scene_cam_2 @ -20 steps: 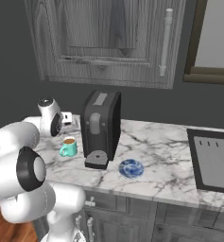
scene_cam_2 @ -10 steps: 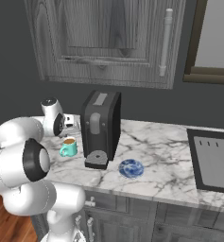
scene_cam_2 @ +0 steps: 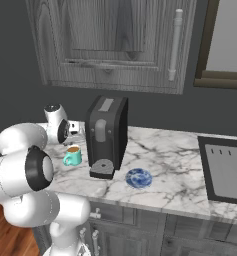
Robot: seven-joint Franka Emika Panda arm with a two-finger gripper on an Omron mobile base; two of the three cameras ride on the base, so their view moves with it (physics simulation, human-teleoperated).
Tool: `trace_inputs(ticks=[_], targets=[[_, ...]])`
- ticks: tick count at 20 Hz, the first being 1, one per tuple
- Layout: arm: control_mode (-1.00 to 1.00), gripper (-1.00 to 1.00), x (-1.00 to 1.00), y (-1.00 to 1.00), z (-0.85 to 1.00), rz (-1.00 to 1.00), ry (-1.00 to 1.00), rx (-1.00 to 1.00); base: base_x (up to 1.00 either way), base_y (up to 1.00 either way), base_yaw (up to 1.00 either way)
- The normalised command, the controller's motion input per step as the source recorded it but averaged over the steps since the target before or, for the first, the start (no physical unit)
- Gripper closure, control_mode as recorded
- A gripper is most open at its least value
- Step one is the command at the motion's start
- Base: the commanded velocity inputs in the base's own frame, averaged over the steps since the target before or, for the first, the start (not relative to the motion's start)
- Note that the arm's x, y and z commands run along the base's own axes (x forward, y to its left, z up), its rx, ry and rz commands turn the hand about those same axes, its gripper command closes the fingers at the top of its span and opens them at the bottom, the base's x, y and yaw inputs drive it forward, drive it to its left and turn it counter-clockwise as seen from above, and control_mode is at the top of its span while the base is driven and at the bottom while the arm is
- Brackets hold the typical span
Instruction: Take a sugar cube from the saucer and place it inside the coffee. Then, grab milk from the fridge and place it next to the coffee on the counter to sweeten the coffee.
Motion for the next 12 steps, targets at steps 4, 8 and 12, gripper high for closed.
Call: trace_inputs(ticks=[4, 8, 12], targets=[[-1.00, 1.00, 0.00, -0.14, 0.00, -0.03, 0.00, 0.00, 0.00, 0.00, 0.00], [-1.00, 1.00, 0.00, -0.01, 0.00, -0.02, 0.00, 0.00, 0.00, 0.00, 0.00], [-1.00, -1.00, -0.19, 0.00, 0.00, -0.01, 0.02, 0.00, 0.00, 0.00, 0.00]])
